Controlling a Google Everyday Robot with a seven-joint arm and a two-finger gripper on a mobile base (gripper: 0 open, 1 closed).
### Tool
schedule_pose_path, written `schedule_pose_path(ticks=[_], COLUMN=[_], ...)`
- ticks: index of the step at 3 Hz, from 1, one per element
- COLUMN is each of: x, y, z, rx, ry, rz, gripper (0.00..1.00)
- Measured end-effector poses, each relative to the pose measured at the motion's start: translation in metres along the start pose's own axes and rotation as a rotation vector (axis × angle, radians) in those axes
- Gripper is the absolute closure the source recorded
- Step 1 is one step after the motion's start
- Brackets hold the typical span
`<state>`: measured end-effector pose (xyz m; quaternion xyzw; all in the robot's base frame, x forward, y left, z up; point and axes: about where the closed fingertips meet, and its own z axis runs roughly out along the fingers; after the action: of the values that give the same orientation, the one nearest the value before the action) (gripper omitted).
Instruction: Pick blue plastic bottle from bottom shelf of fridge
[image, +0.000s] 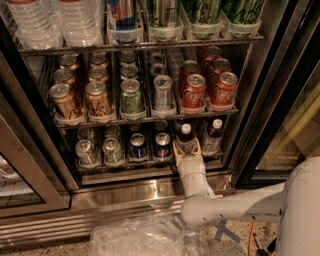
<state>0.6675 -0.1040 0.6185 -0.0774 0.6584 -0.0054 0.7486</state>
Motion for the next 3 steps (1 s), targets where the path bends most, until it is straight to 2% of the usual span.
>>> schedule_pose_path(ticks=[3], x=[-0.072], y=[0.004], z=[-0.024], rx=[0.036], ry=[-0.246], rz=[0.048], gripper=[1.00])
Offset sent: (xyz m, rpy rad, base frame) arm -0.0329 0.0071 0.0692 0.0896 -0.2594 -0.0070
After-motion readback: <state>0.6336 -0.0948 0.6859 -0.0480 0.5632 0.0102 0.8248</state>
